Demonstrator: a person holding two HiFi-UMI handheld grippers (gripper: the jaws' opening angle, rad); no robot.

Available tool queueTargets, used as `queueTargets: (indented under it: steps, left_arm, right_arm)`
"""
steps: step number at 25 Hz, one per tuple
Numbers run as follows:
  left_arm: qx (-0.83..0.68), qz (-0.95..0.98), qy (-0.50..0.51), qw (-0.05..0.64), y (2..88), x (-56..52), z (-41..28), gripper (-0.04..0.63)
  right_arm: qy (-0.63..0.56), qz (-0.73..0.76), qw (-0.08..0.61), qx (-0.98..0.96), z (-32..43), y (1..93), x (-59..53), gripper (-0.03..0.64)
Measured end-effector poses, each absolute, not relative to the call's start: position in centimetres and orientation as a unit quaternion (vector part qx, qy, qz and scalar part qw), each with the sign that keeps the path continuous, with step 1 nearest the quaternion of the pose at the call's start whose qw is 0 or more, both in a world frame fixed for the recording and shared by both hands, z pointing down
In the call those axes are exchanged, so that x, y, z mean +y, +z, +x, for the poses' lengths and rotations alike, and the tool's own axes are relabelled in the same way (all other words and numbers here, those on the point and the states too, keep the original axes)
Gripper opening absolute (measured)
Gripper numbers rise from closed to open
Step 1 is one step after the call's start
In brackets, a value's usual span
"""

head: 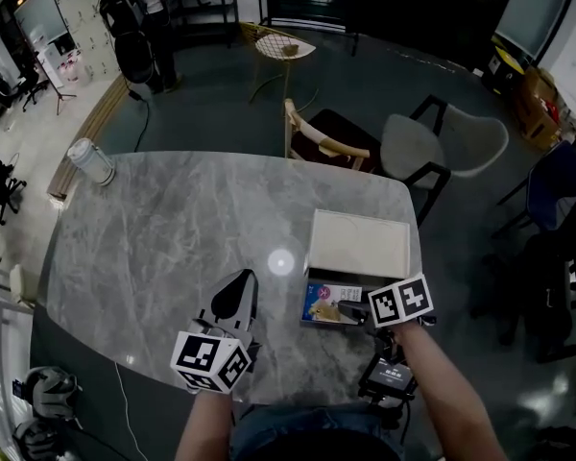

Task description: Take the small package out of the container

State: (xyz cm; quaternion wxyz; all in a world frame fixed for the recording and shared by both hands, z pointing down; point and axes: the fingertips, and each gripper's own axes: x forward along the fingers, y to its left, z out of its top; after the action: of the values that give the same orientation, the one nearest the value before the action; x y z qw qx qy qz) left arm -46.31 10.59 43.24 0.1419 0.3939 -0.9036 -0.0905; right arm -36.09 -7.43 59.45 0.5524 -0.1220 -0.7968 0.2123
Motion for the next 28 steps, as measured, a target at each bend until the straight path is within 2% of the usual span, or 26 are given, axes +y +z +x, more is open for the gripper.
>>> queueTargets:
  steps: [6,12,19,28]
  left_arm:
    - [-0.904,0.396,-0.093,0.133,42.7,10.9,-46.3,0.012]
    - [-0.9,0.405,-0.091,0.132,42.5,10.8,-45.5,0.012]
    - [-0.899,0.408,-0.086,0.132,42.5,11.5,-44.6,0.012]
    - [-0.898,0.412,-0.08,0.133,42.4,11.9,-43.9,0.012]
  right_arm:
    - [0.232,-0.116,0.478,-0.839,-36.4,55.9,-7.0,0.246]
    - [0.268,-0.106,0.384,-0.877,-37.3,53.3,-6.2,0.097]
    - [0.279,-0.108,0.319,-0.899,-37.6,52.3,-5.0,0.087]
    - [0.226,-0.093,0.312,-0.918,-37.9,52.1,-4.5,0.094]
